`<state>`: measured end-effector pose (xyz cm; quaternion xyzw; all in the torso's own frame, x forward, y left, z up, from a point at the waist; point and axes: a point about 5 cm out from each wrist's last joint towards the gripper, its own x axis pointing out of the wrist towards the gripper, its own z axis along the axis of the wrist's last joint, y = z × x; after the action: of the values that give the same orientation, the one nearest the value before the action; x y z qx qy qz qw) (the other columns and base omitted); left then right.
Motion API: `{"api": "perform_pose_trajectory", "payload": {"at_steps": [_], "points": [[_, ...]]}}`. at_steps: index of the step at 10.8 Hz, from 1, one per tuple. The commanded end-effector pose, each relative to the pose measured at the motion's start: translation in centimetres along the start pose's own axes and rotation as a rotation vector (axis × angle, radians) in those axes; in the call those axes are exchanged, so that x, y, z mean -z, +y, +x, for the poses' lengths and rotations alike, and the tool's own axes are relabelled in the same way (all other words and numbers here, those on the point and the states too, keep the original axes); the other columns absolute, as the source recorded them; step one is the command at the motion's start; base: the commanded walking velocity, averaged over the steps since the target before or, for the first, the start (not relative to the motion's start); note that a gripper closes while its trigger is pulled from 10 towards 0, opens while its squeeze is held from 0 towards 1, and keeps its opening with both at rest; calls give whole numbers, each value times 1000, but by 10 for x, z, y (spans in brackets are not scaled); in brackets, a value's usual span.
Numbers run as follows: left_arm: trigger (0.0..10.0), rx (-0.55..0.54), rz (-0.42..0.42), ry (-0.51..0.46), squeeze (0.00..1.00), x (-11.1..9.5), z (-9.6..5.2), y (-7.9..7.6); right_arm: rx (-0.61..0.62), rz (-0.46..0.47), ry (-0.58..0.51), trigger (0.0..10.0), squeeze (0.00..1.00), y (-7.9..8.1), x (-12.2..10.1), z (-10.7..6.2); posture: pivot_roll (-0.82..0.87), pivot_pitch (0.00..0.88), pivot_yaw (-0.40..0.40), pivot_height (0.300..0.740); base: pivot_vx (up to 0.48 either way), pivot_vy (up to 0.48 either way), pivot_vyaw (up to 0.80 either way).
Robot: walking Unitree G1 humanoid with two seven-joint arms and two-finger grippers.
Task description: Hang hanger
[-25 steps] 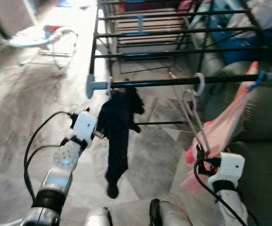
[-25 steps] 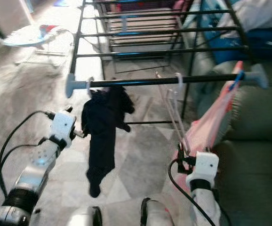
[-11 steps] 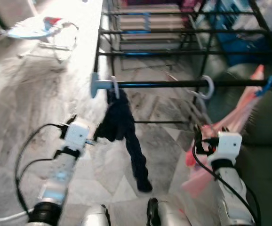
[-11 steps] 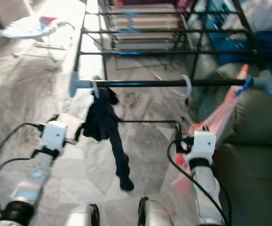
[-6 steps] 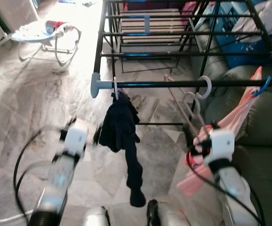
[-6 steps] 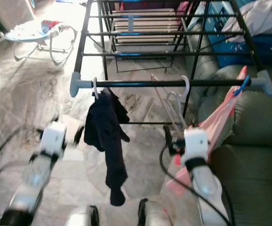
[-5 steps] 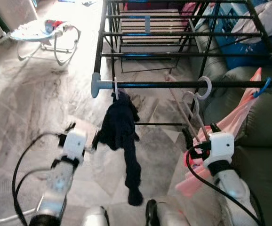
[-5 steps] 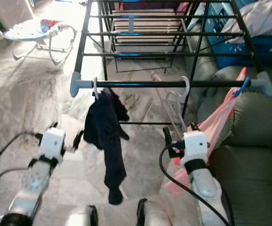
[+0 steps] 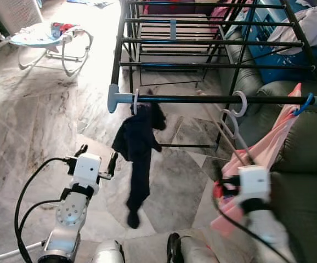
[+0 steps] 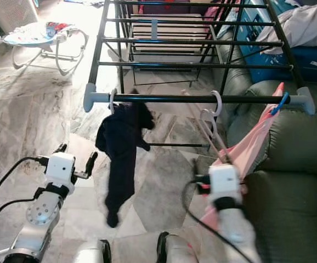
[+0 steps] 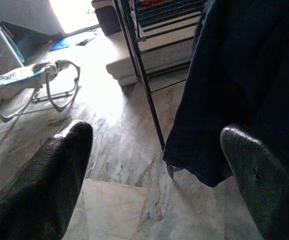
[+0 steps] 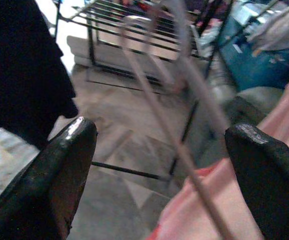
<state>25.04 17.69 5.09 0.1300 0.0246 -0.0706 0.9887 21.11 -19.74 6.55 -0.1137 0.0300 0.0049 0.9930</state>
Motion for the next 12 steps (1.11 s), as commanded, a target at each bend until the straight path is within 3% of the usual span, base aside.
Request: {"api": "perform_pose_trajectory", "payload": {"at_steps": [1, 4, 7, 11, 12], "points": [[10000, 6, 4, -1, 0, -2, 0, 2, 16, -3, 16, 10000, 0, -4, 3, -3, -56, 130, -33, 740, -285, 0, 0], [10000, 11, -11, -3, 0, -3, 0, -4, -20, 15, -1, 10000, 0, 7, -1, 1, -60, 134, -38, 740, -306, 0, 0], [10000, 28, -9, 1, 0, -3, 0, -5, 28, -33, 19, 10000, 0, -2, 2, 1, -67, 142, -32, 740, -335, 0, 0], [10000, 20, 0, 1, 0, -4, 3, -1, 49, -56, 1, 10000, 0, 2, -3, 13, -60, 156, -29, 740, -323, 0, 0], [10000, 19, 0, 8, 0, -2, 0, -1, 42, 24, 6, 10000, 0, 4, 0, 15, -54, 154, -28, 740, -266, 0, 0]]}}
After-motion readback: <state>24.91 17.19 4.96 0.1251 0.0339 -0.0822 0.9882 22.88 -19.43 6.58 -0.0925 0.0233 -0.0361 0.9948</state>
